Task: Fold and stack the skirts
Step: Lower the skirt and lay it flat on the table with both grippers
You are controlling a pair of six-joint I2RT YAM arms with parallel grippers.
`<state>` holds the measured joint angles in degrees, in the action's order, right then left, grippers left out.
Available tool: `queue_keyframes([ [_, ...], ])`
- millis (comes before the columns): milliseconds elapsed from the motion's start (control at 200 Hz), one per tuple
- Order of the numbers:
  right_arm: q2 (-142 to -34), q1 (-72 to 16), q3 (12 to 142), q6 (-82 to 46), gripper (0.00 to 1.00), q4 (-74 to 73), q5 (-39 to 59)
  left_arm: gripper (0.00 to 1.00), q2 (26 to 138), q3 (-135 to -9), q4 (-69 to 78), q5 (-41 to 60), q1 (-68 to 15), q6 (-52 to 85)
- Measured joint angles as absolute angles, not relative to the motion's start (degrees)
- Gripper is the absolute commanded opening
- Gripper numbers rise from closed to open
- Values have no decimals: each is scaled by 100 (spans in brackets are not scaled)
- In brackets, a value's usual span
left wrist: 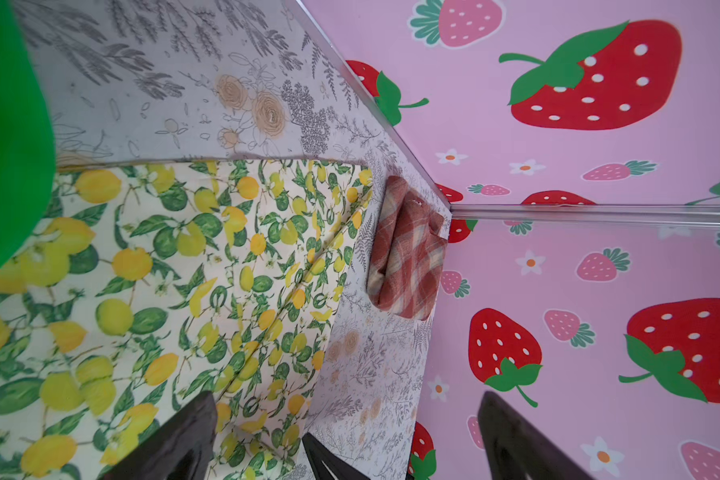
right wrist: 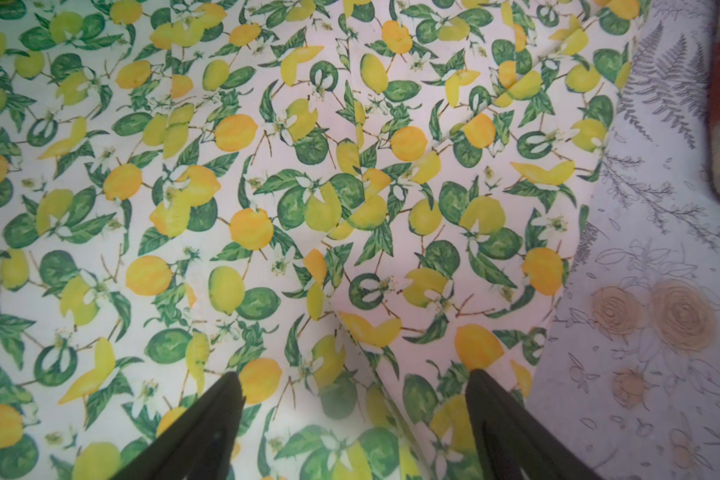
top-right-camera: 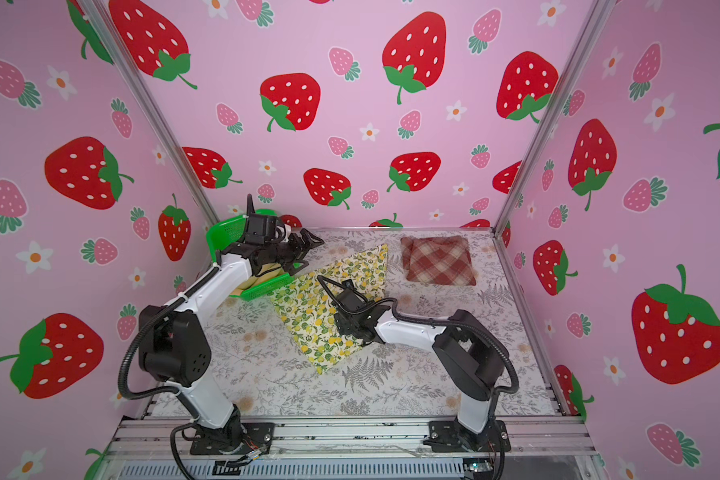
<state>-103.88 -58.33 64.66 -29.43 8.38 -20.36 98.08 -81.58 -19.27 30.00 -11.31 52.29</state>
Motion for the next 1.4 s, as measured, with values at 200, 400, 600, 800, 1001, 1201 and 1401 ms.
queue_keyframes([
  [200, -11061, -5883, 6967, -2915, 78, 902, -2156, 99, 9098, -7102, -1879, 3017, -956, 5231],
  [400, -11577, -5887, 7489, -2832, 75, 1017, -2335, 99, 8499, -6783, -1820, 3020, -757, 5229],
  [600, -12036, -5887, 7992, -2735, 63, 1155, -2477, 99, 8208, -6593, -1743, 3070, -681, 5225],
  [800, -12086, -5881, 8009, -2764, 50, 1192, -2576, 99, 8211, -6357, -1732, 3159, -572, 5227],
  [1001, -12086, -5822, 7966, -2834, 24, 1232, -2659, 99, 8211, -6272, -1728, 3218, -486, 5225],
  [1201, -12018, -5791, 7815, -2862, 8, 1120, -2681, 99, 8211, -6198, -1728, 3245, -427, 5221],
  [1401, -11498, -5666, 7387, -2847, 2, 1114, -2598, 100, 8200, -6097, -1686, 3256, -416, 5162],
])
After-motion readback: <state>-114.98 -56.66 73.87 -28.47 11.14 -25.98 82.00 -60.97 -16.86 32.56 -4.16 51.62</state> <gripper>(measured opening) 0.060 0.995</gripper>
